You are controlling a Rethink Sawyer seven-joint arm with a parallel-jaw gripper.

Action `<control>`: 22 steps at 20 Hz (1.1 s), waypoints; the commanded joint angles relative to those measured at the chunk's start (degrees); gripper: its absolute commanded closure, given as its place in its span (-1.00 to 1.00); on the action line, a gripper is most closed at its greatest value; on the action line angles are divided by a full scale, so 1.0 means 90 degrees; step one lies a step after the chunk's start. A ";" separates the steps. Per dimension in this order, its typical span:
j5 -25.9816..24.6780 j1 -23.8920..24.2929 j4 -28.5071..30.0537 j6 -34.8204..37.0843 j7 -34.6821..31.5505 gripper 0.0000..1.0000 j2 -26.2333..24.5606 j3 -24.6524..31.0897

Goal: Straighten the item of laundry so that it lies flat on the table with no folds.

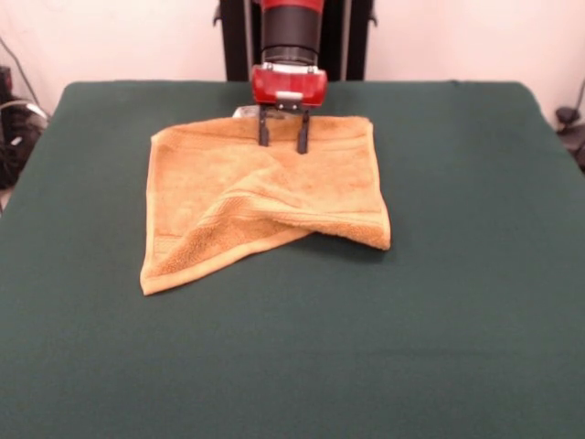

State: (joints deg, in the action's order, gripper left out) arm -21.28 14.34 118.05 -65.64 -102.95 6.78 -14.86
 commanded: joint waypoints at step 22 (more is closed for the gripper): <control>0.0101 0.0679 -0.0679 0.6074 -0.0682 -1.00 0.1181 0.1494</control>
State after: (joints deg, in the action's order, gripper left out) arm -24.87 20.68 117.59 -26.85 -102.94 22.20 -6.29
